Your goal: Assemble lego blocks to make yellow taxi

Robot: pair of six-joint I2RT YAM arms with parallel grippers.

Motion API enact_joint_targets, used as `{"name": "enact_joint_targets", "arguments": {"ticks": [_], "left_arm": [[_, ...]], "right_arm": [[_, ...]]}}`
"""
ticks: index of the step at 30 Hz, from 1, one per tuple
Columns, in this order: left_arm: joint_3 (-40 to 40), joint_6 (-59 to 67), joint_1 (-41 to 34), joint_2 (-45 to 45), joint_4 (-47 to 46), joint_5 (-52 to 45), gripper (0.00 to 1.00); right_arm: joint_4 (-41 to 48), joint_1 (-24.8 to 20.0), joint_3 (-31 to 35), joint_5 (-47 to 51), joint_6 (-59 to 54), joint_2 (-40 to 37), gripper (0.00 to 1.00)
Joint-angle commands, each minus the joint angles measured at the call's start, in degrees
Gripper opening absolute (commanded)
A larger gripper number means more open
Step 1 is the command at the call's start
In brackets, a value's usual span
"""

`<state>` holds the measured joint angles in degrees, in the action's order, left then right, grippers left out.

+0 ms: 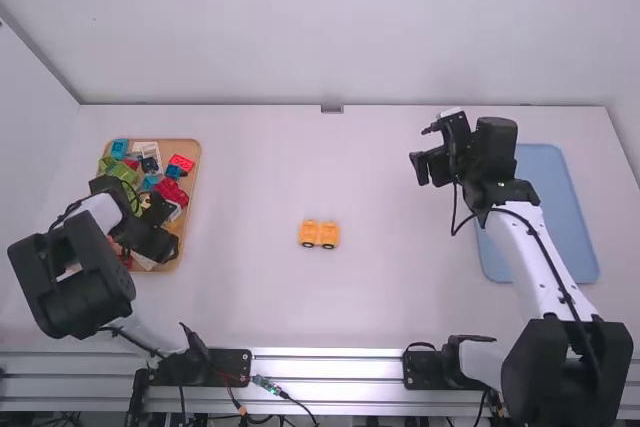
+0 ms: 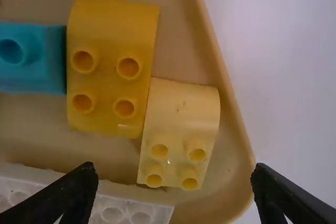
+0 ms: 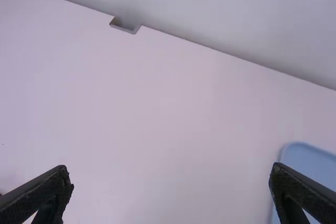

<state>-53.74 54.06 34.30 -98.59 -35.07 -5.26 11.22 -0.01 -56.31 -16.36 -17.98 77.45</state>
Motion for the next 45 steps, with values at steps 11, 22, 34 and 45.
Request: {"name": "enact_joint_targets", "arguments": {"ticks": [11,22,34,45], "left_arm": [[-0.1,0.9,0.3,-0.8,1.3,-0.4,0.72],[0.2,0.9,0.3,-0.8,0.6,-3.0,0.7],[0.3,0.8,0.4,-1.0,-0.3,-3.1,0.69],[-0.8,0.8,0.4,-4.7,-0.7,-1.4,0.69]], "right_arm": [[0.3,0.0,-1.7,-0.3,0.1,-0.9,0.99],[0.7,0.0,-1.7,-0.3,0.1,-0.9,0.99],[0.8,0.0,-1.7,-0.3,0.1,-0.9,0.99],[1.2,0.0,-1.7,-0.3,0.1,-0.9,0.99]]}}
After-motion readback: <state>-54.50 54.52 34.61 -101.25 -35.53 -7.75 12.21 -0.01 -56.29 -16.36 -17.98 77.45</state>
